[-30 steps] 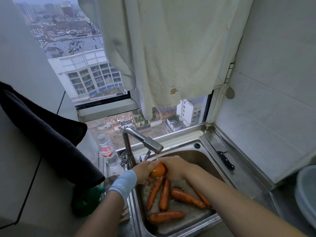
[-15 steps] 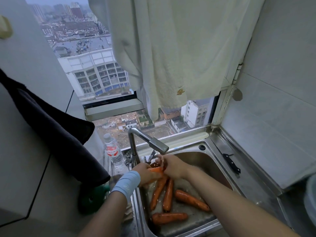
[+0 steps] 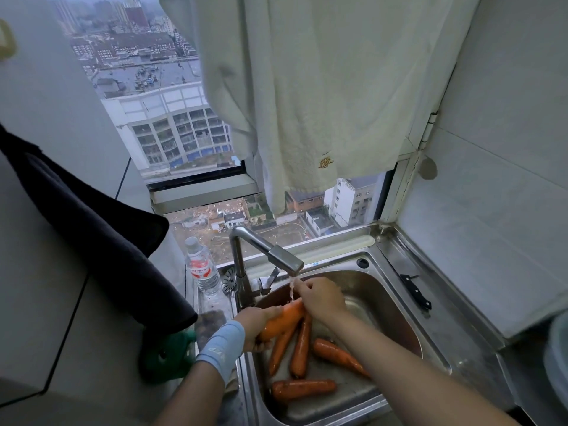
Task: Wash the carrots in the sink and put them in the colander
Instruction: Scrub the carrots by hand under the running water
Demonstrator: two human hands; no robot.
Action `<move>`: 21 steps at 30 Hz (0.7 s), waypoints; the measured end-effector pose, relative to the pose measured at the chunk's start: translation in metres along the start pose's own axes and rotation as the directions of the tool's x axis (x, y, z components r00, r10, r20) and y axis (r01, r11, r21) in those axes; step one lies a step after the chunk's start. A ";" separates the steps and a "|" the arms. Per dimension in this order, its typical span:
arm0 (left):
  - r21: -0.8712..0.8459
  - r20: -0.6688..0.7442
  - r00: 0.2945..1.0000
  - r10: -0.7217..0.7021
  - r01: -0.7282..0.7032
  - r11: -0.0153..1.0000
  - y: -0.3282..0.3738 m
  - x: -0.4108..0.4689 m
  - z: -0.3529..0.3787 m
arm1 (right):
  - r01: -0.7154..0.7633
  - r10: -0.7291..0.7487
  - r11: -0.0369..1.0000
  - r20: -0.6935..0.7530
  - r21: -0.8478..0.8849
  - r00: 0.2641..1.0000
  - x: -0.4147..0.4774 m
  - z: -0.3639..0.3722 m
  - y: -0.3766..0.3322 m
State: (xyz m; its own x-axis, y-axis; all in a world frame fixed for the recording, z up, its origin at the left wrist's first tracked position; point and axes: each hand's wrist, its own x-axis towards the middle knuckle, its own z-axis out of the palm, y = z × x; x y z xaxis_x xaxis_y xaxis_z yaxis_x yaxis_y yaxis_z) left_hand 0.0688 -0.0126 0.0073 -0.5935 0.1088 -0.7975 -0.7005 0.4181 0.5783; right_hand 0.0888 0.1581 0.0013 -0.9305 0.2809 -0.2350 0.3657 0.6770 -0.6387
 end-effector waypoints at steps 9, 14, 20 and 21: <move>0.007 0.052 0.999 0.016 -0.016 1.000 0.007 -0.001 0.007 | -0.489 0.277 0.514 0.403 0.704 0.872 -0.008 0.039 -0.020; -0.040 0.064 0.997 -0.044 0.047 0.998 0.007 -0.007 -0.004 | -0.614 0.273 0.200 0.559 0.763 0.783 -0.006 0.029 -0.023; -0.220 0.113 0.991 -0.069 0.093 0.971 0.000 -0.009 -0.007 | -0.609 0.268 0.145 0.561 0.780 0.783 -0.017 0.014 -0.025; -0.214 0.117 0.991 -0.060 0.084 0.973 0.000 -0.010 -0.005 | -0.614 0.260 0.187 0.564 0.767 0.784 -0.020 0.016 -0.028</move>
State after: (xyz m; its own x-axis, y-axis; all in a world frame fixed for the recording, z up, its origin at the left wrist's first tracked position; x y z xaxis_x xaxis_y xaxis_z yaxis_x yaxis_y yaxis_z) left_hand 0.0727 -0.0184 0.0162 -0.5000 0.1878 -0.8454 -0.8165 0.2232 0.5324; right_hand 0.0973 0.1226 0.0118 -0.6460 0.0123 -0.7633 0.6238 -0.5678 -0.5371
